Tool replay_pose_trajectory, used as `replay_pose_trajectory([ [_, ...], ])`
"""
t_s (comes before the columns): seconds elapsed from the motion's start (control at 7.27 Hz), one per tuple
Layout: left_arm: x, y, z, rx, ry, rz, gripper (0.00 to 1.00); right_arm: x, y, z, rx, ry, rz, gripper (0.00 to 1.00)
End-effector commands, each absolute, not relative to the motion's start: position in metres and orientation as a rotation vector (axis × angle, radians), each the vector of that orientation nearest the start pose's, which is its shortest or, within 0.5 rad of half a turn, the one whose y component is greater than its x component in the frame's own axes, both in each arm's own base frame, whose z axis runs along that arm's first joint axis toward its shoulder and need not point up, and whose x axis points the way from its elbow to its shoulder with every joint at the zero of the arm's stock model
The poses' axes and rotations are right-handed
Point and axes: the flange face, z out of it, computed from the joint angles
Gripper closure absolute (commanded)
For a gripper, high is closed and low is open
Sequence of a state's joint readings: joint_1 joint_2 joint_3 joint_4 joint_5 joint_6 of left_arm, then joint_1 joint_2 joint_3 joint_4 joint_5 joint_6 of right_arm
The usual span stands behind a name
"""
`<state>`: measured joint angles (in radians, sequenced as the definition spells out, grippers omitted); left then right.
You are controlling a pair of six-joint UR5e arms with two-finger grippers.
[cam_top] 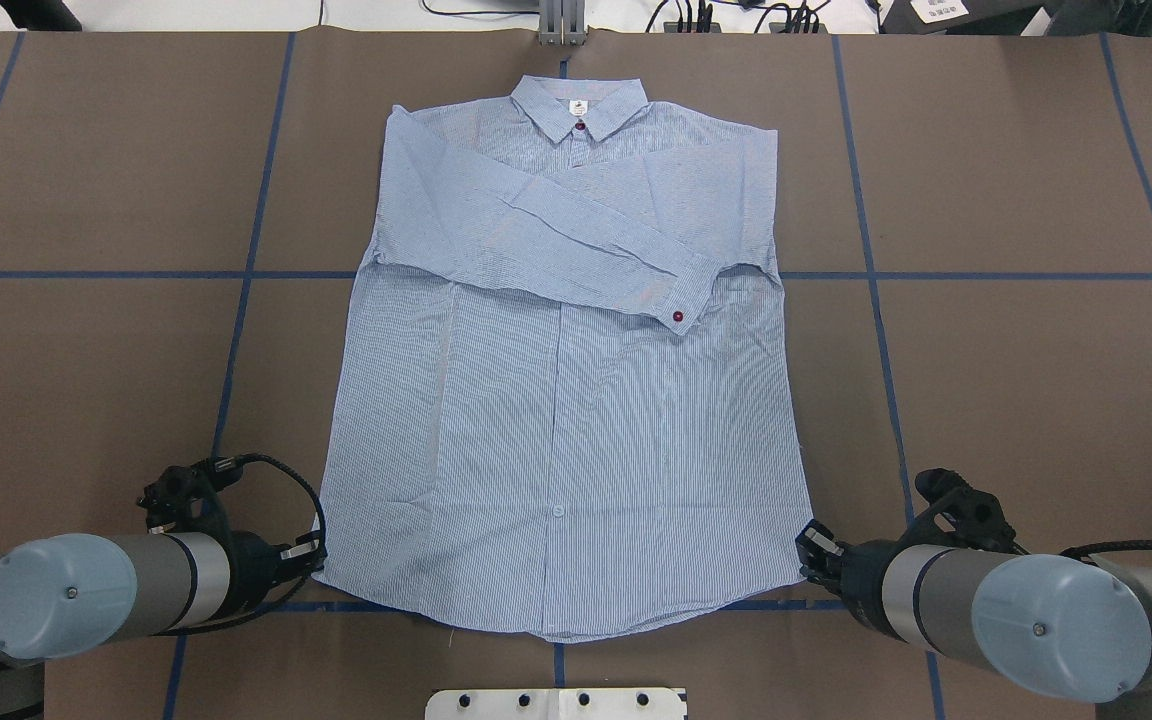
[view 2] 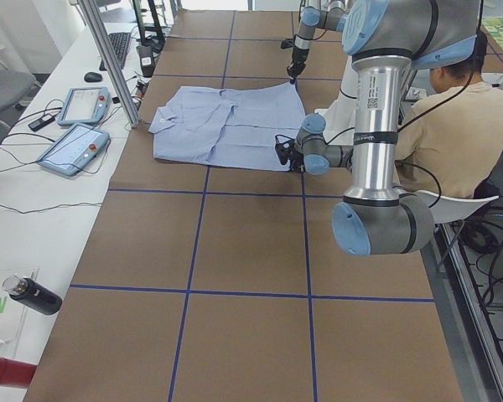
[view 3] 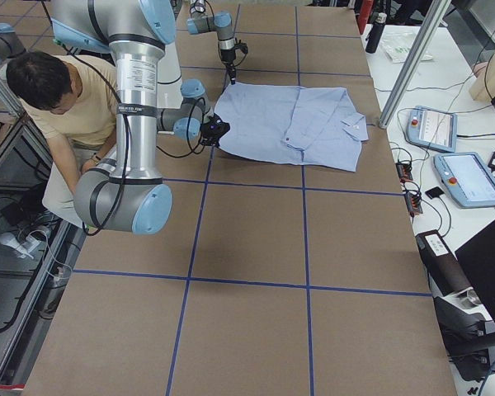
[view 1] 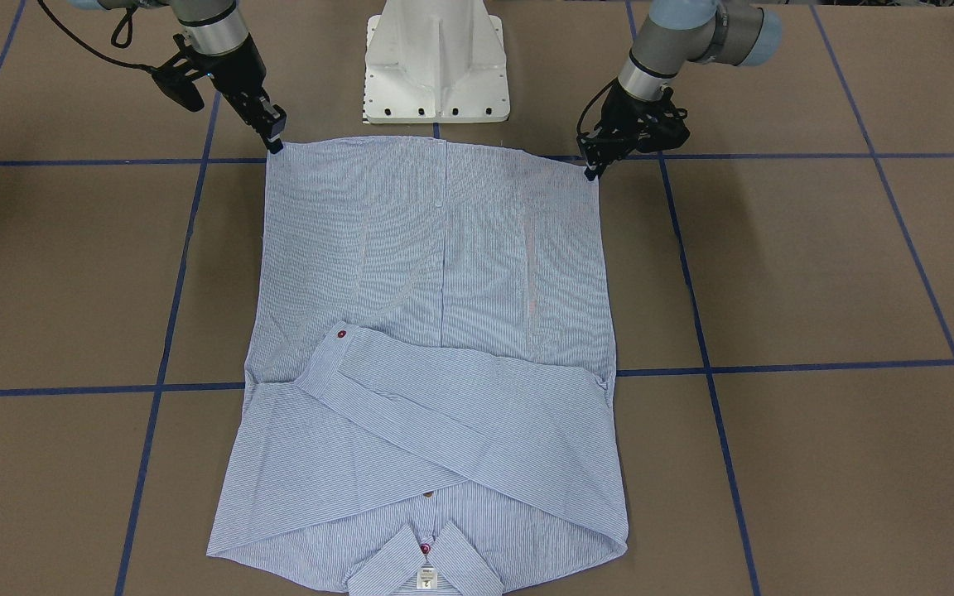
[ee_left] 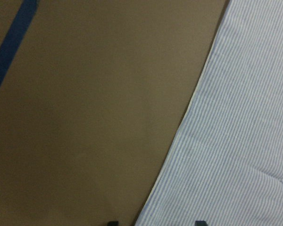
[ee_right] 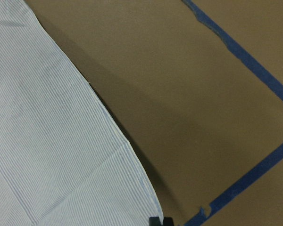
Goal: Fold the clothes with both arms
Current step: 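Grasp both hem corners nearest the robot with the left and right grippers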
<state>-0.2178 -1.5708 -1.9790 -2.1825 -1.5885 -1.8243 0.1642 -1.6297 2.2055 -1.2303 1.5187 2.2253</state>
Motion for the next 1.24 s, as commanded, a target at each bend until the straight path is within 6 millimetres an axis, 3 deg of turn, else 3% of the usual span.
replay_pose_trajectory([
  [0.0,0.448,-0.234,0.38,-0.061,1.068,-0.452,1.0,-0.415,-0.209,0.353,-0.182,-0.93,0.783,1.0],
  [0.14,0.427,-0.23,0.361,-0.068,1.105,-0.448,1.0,-0.409,-0.208,0.342,-0.189,-0.954,0.778,1.0],
  [0.41,0.358,-0.206,0.308,-0.183,1.204,-0.451,1.0,-0.375,-0.2,0.32,-0.238,-0.981,0.759,1.0],
  [0.55,0.339,-0.199,0.291,-0.223,1.233,-0.437,1.0,-0.343,-0.194,0.311,-0.26,-0.985,0.749,1.0],
  [0.83,0.326,-0.196,0.274,-0.284,1.262,-0.395,1.0,-0.322,-0.215,0.306,-0.287,-0.994,0.789,1.0],
  [0.96,0.314,-0.223,0.267,-0.239,1.294,-0.425,1.0,-0.319,-0.236,0.306,-0.298,-0.977,0.824,1.0],
  [1.1,0.308,-0.259,0.26,-0.13,1.33,-0.441,1.0,-0.327,-0.279,0.288,-0.257,-0.981,0.835,1.0],
])
